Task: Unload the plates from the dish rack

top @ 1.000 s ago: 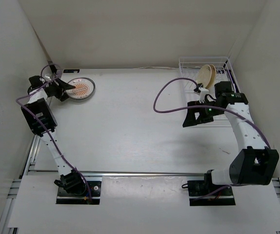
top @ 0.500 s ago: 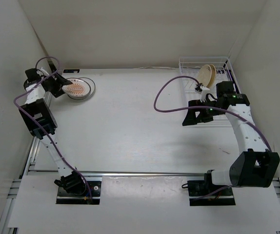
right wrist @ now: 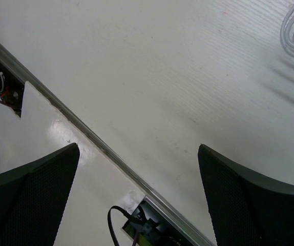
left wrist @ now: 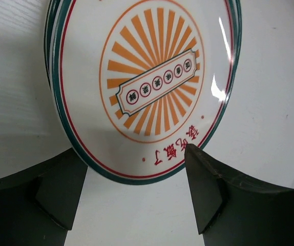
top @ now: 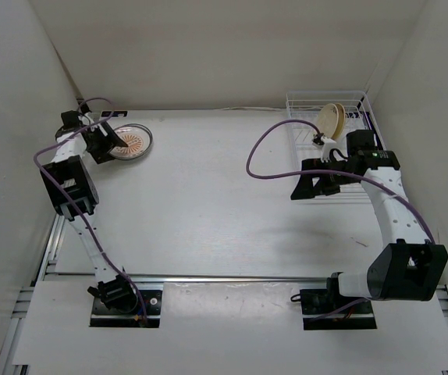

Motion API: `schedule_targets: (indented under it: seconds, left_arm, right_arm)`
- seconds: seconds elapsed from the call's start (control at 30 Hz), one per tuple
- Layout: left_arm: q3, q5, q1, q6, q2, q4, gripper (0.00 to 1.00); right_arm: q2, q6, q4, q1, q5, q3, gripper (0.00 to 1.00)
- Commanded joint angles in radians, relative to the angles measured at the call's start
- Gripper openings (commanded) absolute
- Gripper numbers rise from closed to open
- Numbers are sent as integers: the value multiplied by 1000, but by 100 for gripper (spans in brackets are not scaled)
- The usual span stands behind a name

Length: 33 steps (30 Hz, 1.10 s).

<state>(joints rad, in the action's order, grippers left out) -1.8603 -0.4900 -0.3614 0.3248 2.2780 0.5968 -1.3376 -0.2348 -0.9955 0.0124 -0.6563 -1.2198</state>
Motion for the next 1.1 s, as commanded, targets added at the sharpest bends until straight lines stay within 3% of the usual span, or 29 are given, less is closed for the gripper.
schedule_targets:
  seconds: [0.0, 0.27, 0.53, 0.63, 0.73, 0.77, 0.87, 0.93, 1.07]
  left_arm:
    - [9, 51, 18, -41, -47, 20, 86]
    - [56, 218, 39, -52, -92, 41, 88]
    - [150, 179, 39, -52, -253, 51, 90]
    - [180, 111, 39, -52, -365, 51, 93]
    - [228, -75, 39, -96, -488, 51, 97]
    - [243, -202, 39, -110, -547, 51, 97]
    - [317, -423, 39, -135, -653, 51, 98]
    - [398, -488, 39, -158, -707, 51, 100]
    - [506, -530, 90, -216, -842, 51, 100]
  right_arm:
    - [31, 5, 21, -12, -45, -1, 100]
    - [21, 32, 40, -12, -29, -21, 100]
    - [2, 179, 113, -44, 127, -131, 100]
    - [-18, 262, 159, -63, 248, -216, 100]
    - [-8, 316, 257, -95, 299, -248, 100]
    - [4, 327, 327, -95, 310, -248, 100]
    - [-55, 315, 360, -109, 394, -329, 100]
    - [-139, 305, 360, -109, 509, -386, 100]
    - [-234, 244, 425, -109, 584, -435, 100]
